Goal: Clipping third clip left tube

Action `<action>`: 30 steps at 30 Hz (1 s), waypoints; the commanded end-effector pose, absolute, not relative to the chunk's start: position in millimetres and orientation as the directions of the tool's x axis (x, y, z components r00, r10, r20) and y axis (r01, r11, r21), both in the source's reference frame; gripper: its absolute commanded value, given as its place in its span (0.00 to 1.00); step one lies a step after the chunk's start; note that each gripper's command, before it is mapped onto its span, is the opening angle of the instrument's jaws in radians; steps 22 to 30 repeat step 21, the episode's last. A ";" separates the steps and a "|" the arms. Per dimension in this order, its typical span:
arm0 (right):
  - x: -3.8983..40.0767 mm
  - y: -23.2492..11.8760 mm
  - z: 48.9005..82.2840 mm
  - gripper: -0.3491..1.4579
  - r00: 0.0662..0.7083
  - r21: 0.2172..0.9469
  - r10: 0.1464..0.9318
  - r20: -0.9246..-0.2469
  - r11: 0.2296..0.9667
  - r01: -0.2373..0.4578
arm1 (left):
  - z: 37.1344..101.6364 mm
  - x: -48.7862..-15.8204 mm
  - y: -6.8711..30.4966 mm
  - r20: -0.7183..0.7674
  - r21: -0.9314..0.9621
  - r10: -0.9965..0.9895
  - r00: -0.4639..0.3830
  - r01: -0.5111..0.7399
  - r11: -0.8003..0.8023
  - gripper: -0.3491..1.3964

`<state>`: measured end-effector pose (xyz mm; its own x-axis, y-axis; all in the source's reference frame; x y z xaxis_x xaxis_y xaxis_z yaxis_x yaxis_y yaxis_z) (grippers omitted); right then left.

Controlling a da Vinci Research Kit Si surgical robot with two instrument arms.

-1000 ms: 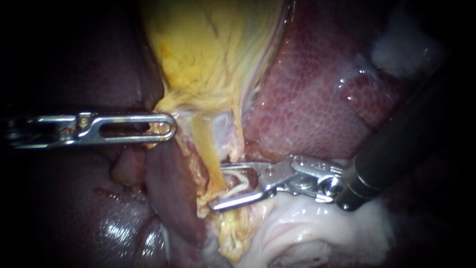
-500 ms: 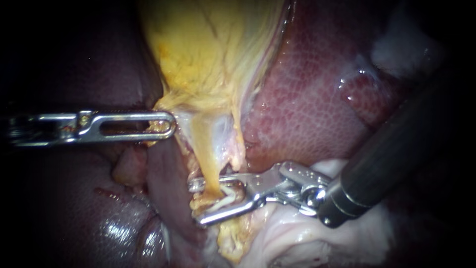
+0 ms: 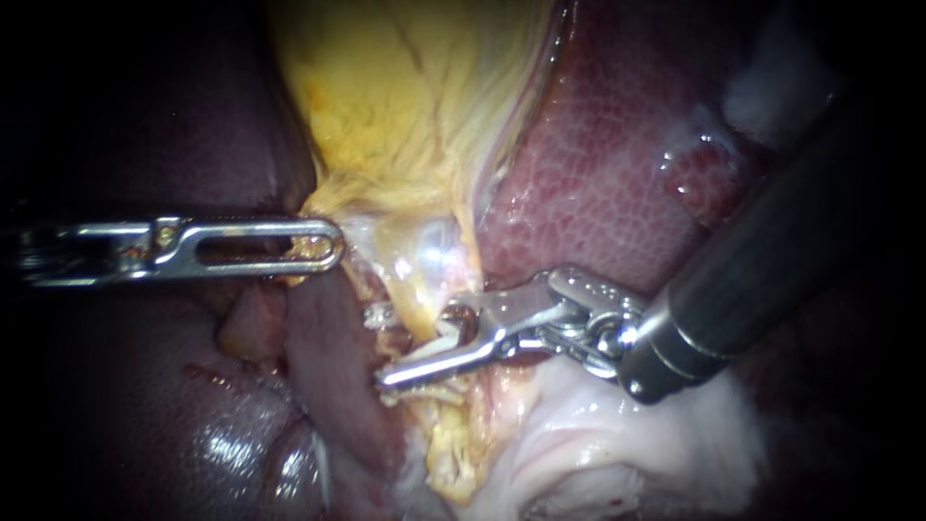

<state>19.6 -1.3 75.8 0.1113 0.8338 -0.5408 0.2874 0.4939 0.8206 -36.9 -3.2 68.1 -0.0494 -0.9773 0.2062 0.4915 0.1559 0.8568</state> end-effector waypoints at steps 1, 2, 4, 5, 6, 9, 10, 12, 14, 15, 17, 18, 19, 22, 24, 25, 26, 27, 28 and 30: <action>19.3 -1.3 76.0 0.29 0.126 0.836 0.849 -0.513 0.461 0.297 | 68.1 -36.9 -3.2 0.206 0.857 -0.977 -0.050 0.492 0.156 0.00; 18.9 -1.3 76.0 0.18 0.136 0.830 0.846 -0.516 0.454 0.323 | 68.1 -36.9 -3.2 0.206 0.857 -0.977 -0.050 0.492 0.156 0.00; 18.5 -1.2 76.1 0.00 0.133 0.831 0.847 -0.514 0.454 0.321 | 68.1 -36.9 -3.2 0.206 0.857 -0.977 -0.050 0.492 0.156 0.00; 18.5 -1.1 76.2 0.00 0.135 0.831 0.847 -0.515 0.454 0.320 | 68.1 -36.8 -3.2 0.206 0.857 -0.977 -0.049 0.492 0.156 0.00; 18.5 -1.0 76.3 0.00 0.135 0.832 0.847 -0.515 0.454 0.320 | 68.1 -36.8 -3.2 0.206 0.857 -0.977 -0.050 0.492 0.156 0.00; 18.5 -1.0 76.5 0.00 0.135 0.831 0.846 -0.515 0.455 0.320 | 68.1 -36.9 -3.2 0.206 0.857 -0.977 -0.050 0.492 0.156 0.00; 18.5 -1.0 76.5 0.00 0.136 0.831 0.846 -0.515 0.455 0.320 | 68.1 -36.9 -3.2 0.206 0.857 -0.977 -0.050 0.492 0.156 0.00; 18.5 -1.0 76.5 0.00 0.136 0.831 0.846 -0.515 0.455 0.320 | 68.1 -36.9 -3.2 0.206 0.857 -0.977 -0.050 0.492 0.156 0.00; 18.5 -1.0 76.5 0.00 0.136 0.831 0.846 -0.515 0.455 0.320 | 68.1 -36.9 -3.2 0.206 0.856 -0.977 -0.050 0.492 0.156 0.00; 18.5 -1.0 76.5 0.00 0.136 0.831 0.846 -0.515 0.455 0.320 | 68.1 -36.9 -3.2 0.206 0.856 -0.977 -0.050 0.492 0.156 0.00; 18.5 -1.0 76.5 0.00 0.136 0.831 0.846 -0.515 0.455 0.320 | 68.1 -36.9 -3.3 0.206 0.856 -0.977 -0.050 0.492 0.156 0.00; 18.5 -1.0 76.5 0.00 0.136 0.831 0.846 -0.515 0.455 0.320 | 68.1 -36.9 -3.3 0.206 0.856 -0.977 -0.050 0.492 0.156 0.00; 18.5 -1.0 76.5 0.00 0.137 0.834 0.849 -0.510 0.450 0.320 | 68.1 -36.9 -3.2 0.206 0.856 -0.977 -0.050 0.492 0.156 0.00; 18.4 -1.0 76.6 0.00 0.137 0.834 0.849 -0.511 0.450 0.320 | 68.2 -36.9 -3.2 0.206 0.856 -0.977 -0.050 0.493 0.156 0.00; 18.4 -1.0 76.6 0.00 0.137 0.834 0.849 -0.511 0.450 0.320 | 68.2 -36.9 -3.2 0.206 0.856 -0.977 -0.050 0.493 0.156 0.00; 18.4 -1.0 76.6 0.00 0.137 0.834 0.849 -0.511 0.450 0.320 | 68.2 -36.9 -3.2 0.206 0.856 -0.977 -0.050 0.493 0.156 0.00; 18.4 -1.0 76.6 0.00 0.137 0.834 0.849 -0.511 0.450 0.320 | 68.2 -36.9 -3.2 0.206 0.856 -0.977 -0.050 0.493 0.156 0.00; 18.4 -1.0 76.6 0.00 0.137 0.834 0.849 -0.511 0.450 0.320 | 68.2 -36.9 -3.2 0.206 0.856 -0.977 -0.050 0.493 0.156 0.00; 18.4 -1.0 76.6 0.00 0.137 0.834 0.849 -0.511 0.450 0.320 | 68.2 -36.9 -3.2 0.206 0.856 -0.977 -0.050 0.493 0.156 0.00; 18.4 -1.0 76.6 0.00 0.137 0.834 0.849 -0.511 0.450 0.320 | 68.2 -36.9 -3.2 0.206 0.856 -0.977 -0.050 0.493 0.156 0.00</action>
